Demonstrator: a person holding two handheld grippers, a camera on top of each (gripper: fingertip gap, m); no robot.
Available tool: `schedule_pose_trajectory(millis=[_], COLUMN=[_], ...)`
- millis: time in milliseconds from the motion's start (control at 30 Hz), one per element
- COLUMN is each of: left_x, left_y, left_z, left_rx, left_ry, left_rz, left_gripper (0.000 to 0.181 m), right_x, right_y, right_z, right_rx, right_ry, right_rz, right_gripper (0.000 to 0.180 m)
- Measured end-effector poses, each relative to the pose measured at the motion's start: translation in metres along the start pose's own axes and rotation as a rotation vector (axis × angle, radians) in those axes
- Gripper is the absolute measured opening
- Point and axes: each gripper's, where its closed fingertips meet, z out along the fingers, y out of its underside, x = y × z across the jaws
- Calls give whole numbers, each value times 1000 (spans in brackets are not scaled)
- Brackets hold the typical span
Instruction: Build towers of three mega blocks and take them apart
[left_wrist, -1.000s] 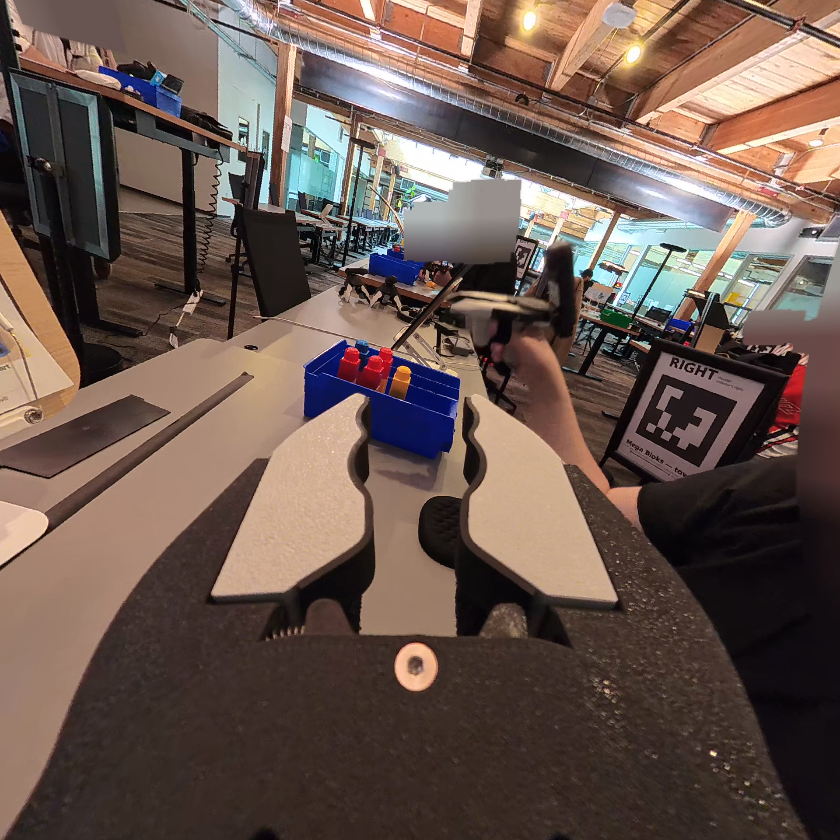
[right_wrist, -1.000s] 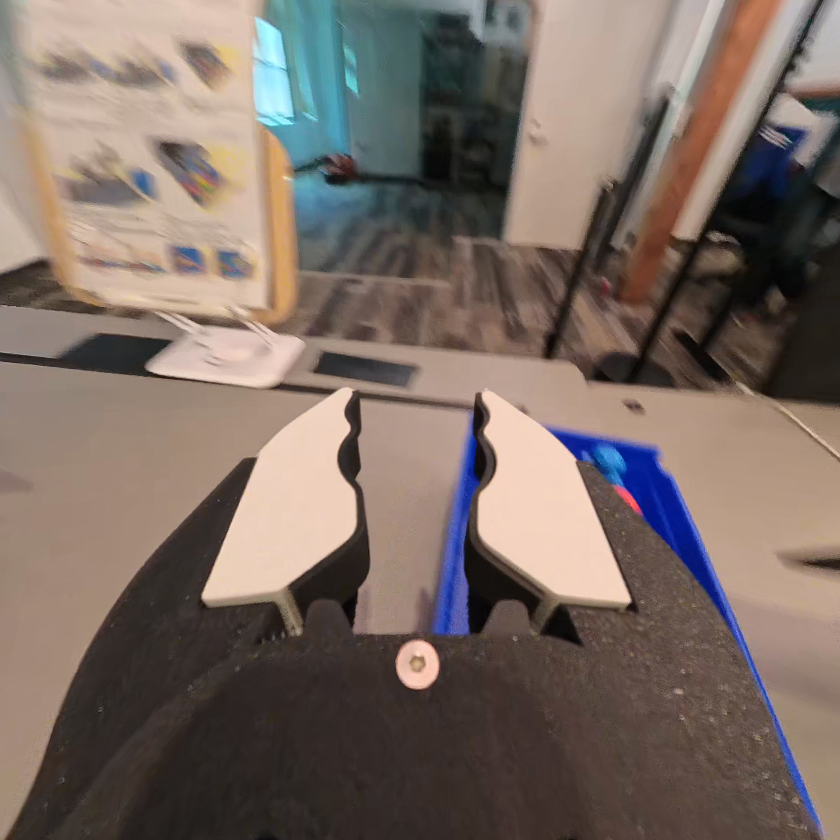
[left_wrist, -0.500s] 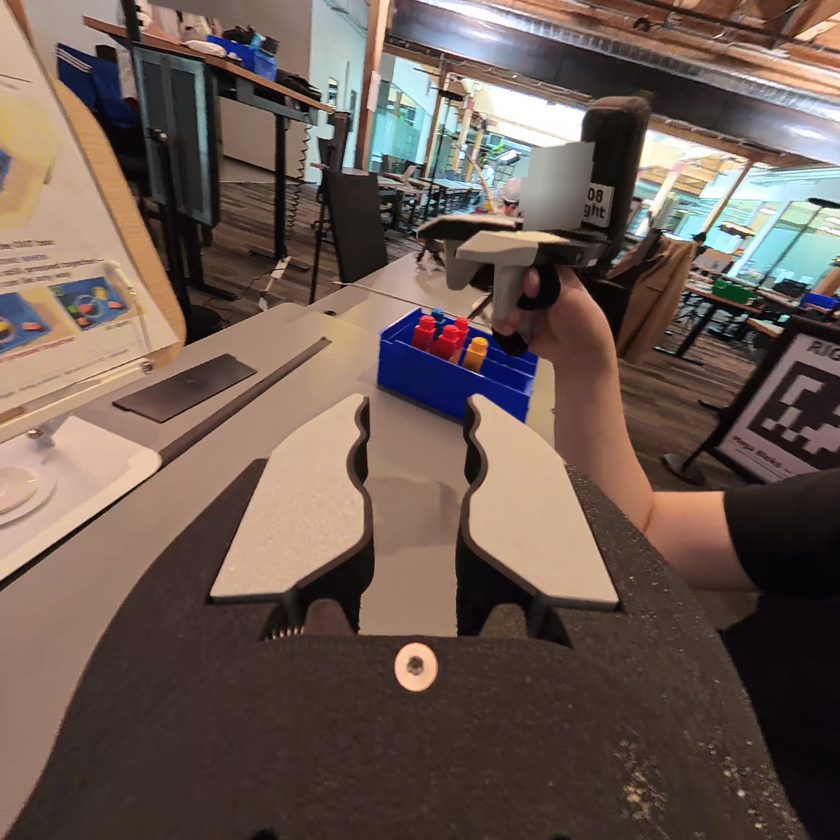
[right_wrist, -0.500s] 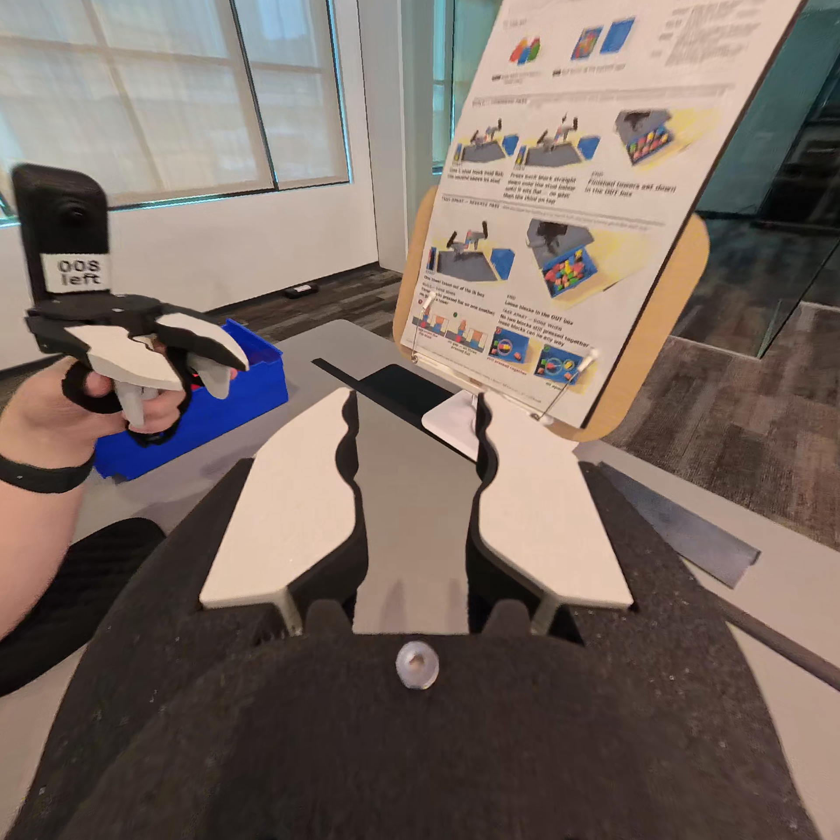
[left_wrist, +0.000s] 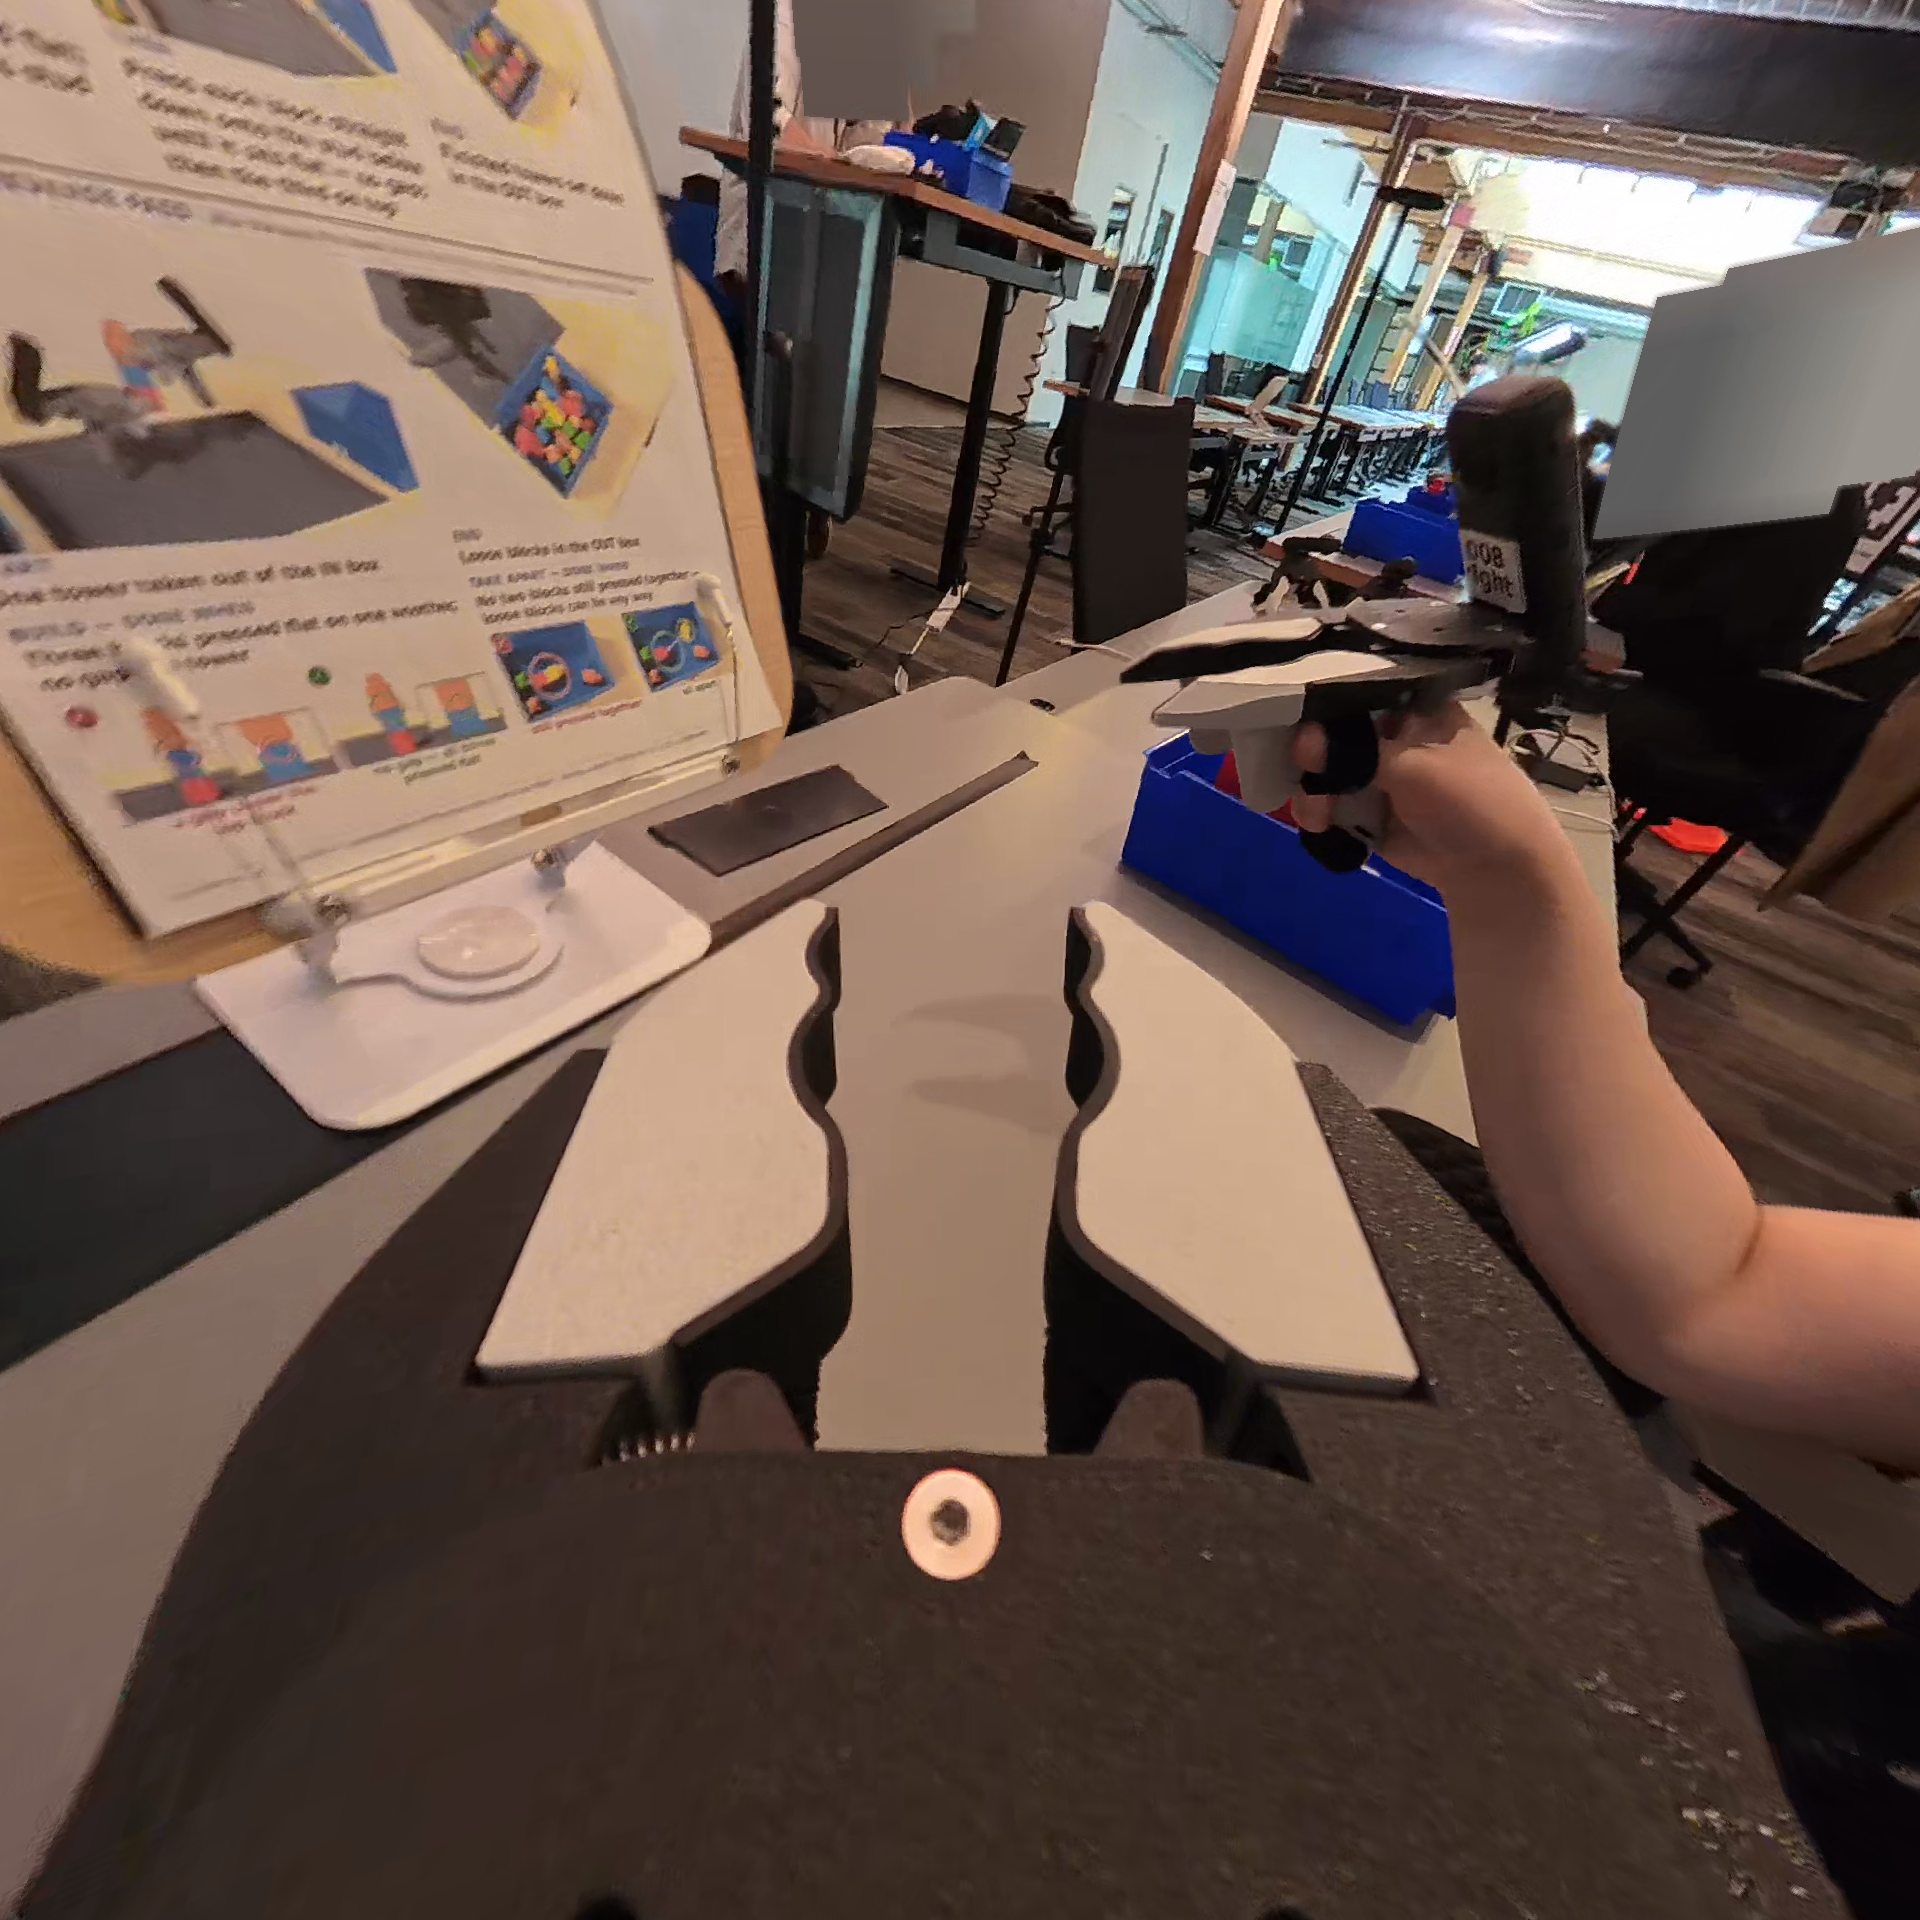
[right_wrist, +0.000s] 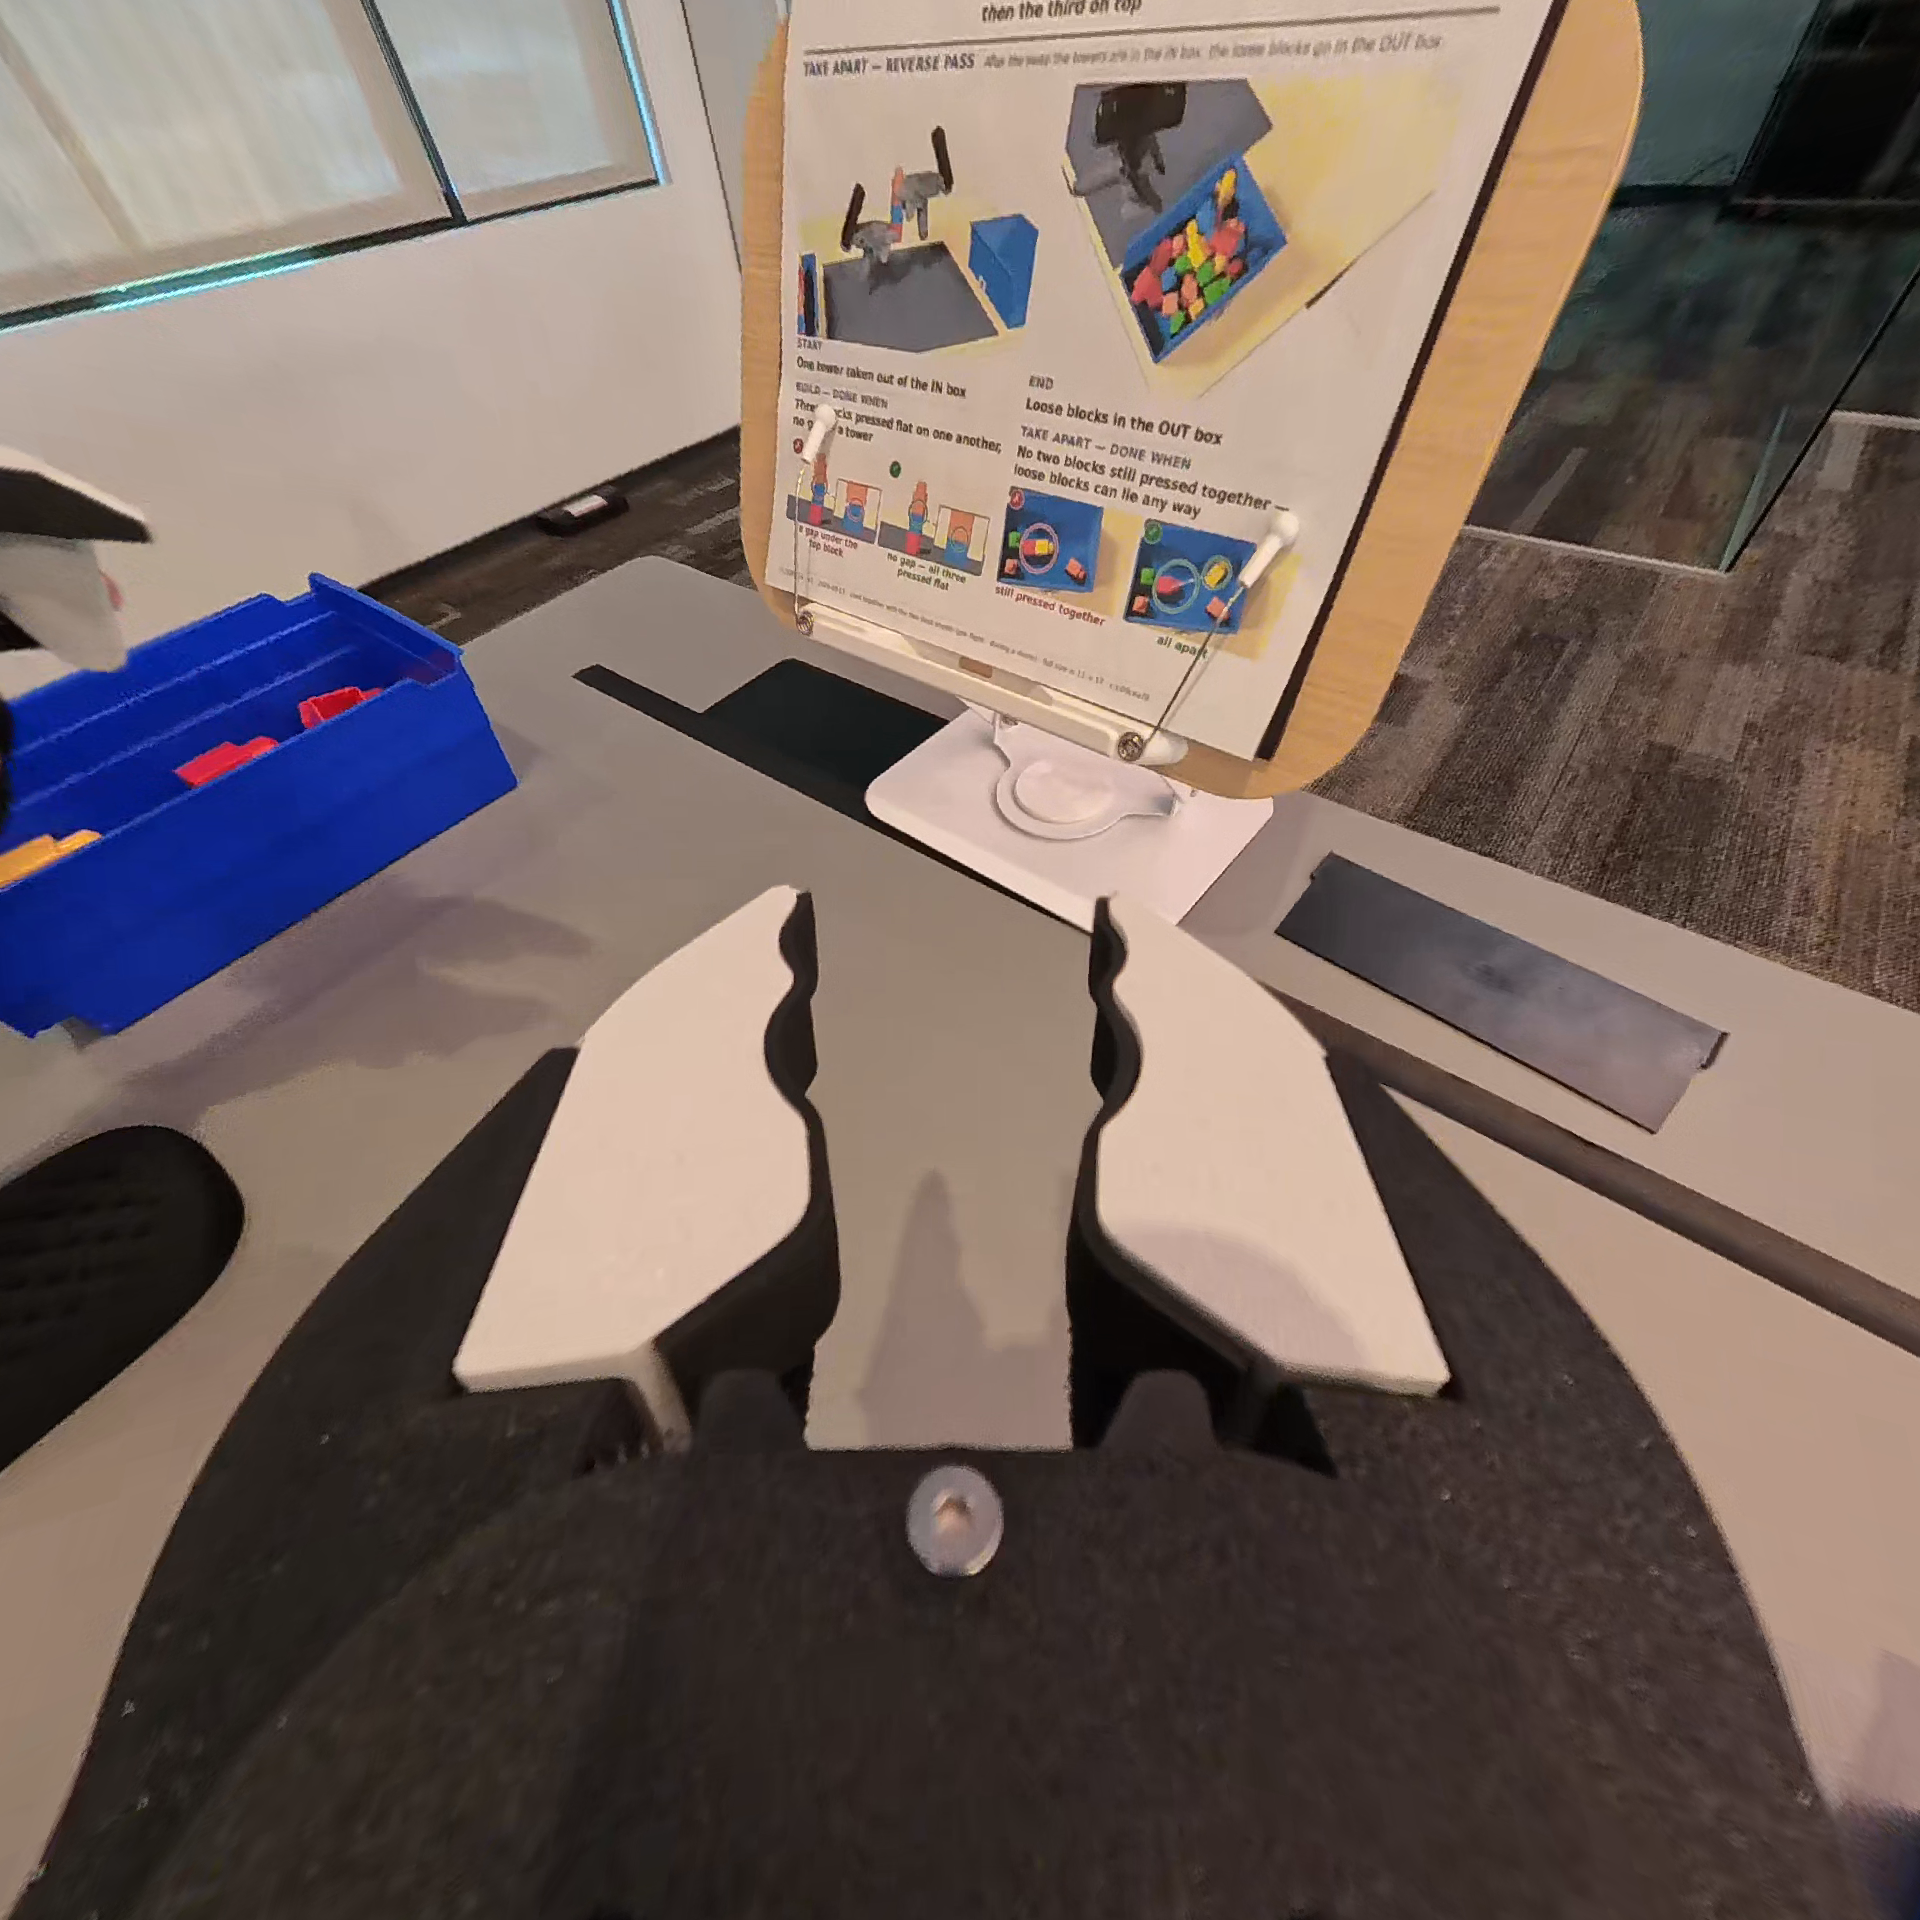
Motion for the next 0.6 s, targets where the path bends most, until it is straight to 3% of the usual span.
schedule_pose_trajectory(millis=[100, 200, 400, 600], left_x=[-31, -85, -137, -159], left_y=[15, 46, 148, 206], left_z=[-45, -121, -278, -344], left_rx=[-134, -353, -768, -1006], left_ry=[-152, -421, -683, -871], left_rz=[-3, 0, -314, -380], left_gripper=[44, 45, 35, 40], right_x=[7, 6, 5, 3], right_y=[6, 10, 11, 11], right_z=[0, 2, 6, 5], right_rx=[-13, -22, -20, -11], right_ry=[-7, -53, -87, -105], right_rz=[13, 30, 47, 47], right_gripper=[49, 49, 50, 49])
